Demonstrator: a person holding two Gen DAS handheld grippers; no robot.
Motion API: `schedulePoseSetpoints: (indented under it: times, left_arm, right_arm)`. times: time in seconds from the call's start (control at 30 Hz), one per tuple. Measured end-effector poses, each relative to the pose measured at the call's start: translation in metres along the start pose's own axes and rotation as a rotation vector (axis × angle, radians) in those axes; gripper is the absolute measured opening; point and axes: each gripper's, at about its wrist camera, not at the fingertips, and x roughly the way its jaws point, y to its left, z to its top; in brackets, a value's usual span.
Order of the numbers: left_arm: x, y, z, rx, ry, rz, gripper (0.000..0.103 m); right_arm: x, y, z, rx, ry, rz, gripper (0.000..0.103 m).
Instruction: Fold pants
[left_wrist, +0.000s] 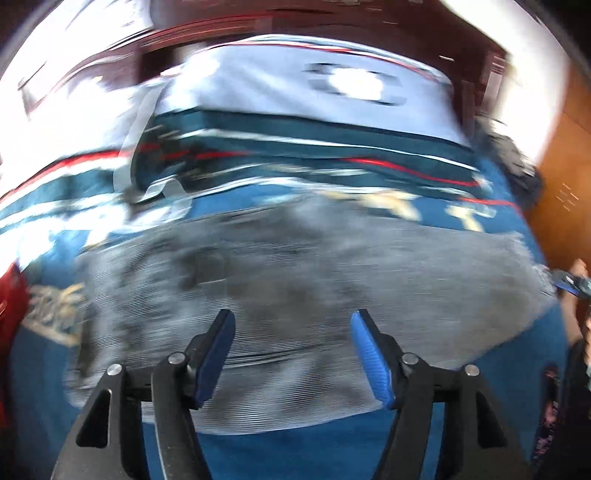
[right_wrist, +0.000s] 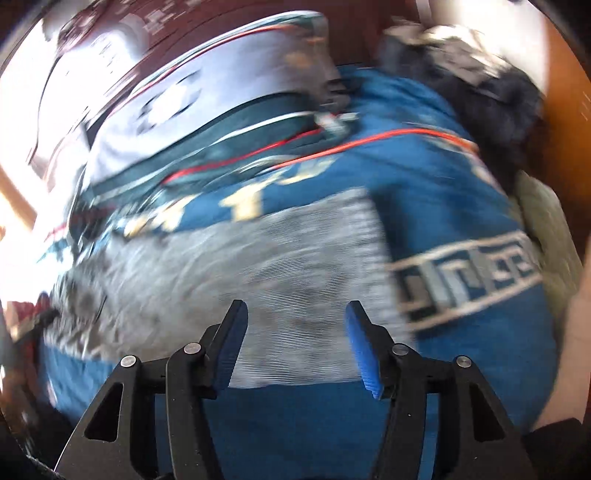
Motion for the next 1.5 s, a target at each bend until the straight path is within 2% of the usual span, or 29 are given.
schedulePoseSetpoints:
  times: [0.13,0.23,0.33,0.43,0.47,0.53,0.6,0.67,0.7,0.73,0.77,0.87,1.03,1.07,1.13,1.2,1.23,1.37,1.43,1.5]
  left_arm:
    - [0.02,-0.09,0.007,0.164,0.049,-0.136,0.069]
    - [0.041,-0.146,0.011,0.234,0.102,-0.205,0.069]
    - [0.061,-0.186,0.009,0.265,0.147,-0.231,0.069]
    - [0.091,-0.204,-0.006,0.333,0.229,-0.178,0.07]
    - [0.104,-0.205,-0.018,0.368,0.265,-0.158,0.072]
    - [0.099,-0.194,-0.025,0.35,0.173,-0.188,0.081]
    - [0.097,-0.184,-0.024,0.292,0.187,-0.219,0.081]
    - [0.093,-0.181,-0.017,0.261,0.217,-0.215,0.08]
    - [0.089,-0.179,-0.013,0.241,0.217,-0.223,0.078]
    - [0.084,-0.177,-0.007,0.214,0.198,-0.234,0.078]
    - [0.081,-0.175,-0.002,0.187,0.177,-0.245,0.078]
    - [0.086,-0.173,0.019,0.119,0.172,-0.257,0.078]
    - [0.111,-0.192,0.039,0.097,0.176,-0.205,0.078]
    - [0.123,-0.197,0.039,0.107,0.198,-0.177,0.078]
    - [0.145,-0.206,0.028,0.172,0.255,-0.105,0.079]
    - [0.145,-0.218,0.024,0.255,0.201,-0.049,0.08]
    - [0.143,-0.218,0.024,0.244,0.203,-0.047,0.078]
    - [0.12,-0.182,0.033,0.064,0.208,-0.232,0.077]
    - [0.105,-0.157,0.033,-0.023,0.192,-0.279,0.077]
    - [0.093,-0.131,0.031,-0.075,0.192,-0.293,0.077]
  right_arm:
    - [-0.007,-0.051,-0.008,0.166,-0.018,0.042,0.056]
    - [0.007,-0.073,-0.016,0.275,0.039,0.122,0.056]
    - [0.024,-0.083,-0.02,0.358,0.113,0.161,0.057]
    - [0.035,-0.087,-0.028,0.427,0.158,0.189,0.057]
    - [0.037,-0.087,-0.029,0.424,0.167,0.194,0.057]
    - [0.045,-0.082,-0.027,0.404,0.193,0.205,0.059]
    - [0.054,-0.078,-0.023,0.384,0.212,0.205,0.059]
    - [0.057,-0.076,-0.021,0.375,0.219,0.205,0.057]
    - [0.057,-0.076,-0.02,0.375,0.219,0.198,0.053]
    - [0.055,-0.075,-0.021,0.371,0.215,0.183,0.041]
    - [0.054,-0.077,-0.022,0.373,0.209,0.174,0.035]
    - [0.049,-0.081,-0.024,0.421,0.18,0.223,0.028]
    - [0.043,-0.076,-0.024,0.423,0.134,0.276,0.027]
    - [0.041,-0.075,-0.023,0.418,0.123,0.282,0.026]
    - [0.039,-0.071,-0.021,0.409,0.099,0.299,0.026]
    - [0.037,-0.066,-0.019,0.404,0.074,0.325,0.026]
    - [0.036,-0.064,-0.018,0.397,0.063,0.335,0.026]
    - [0.031,-0.058,-0.015,0.385,0.032,0.347,0.026]
    - [0.028,-0.055,-0.013,0.378,0.02,0.346,0.026]
    - [0.023,-0.046,-0.008,0.346,0.005,0.331,0.026]
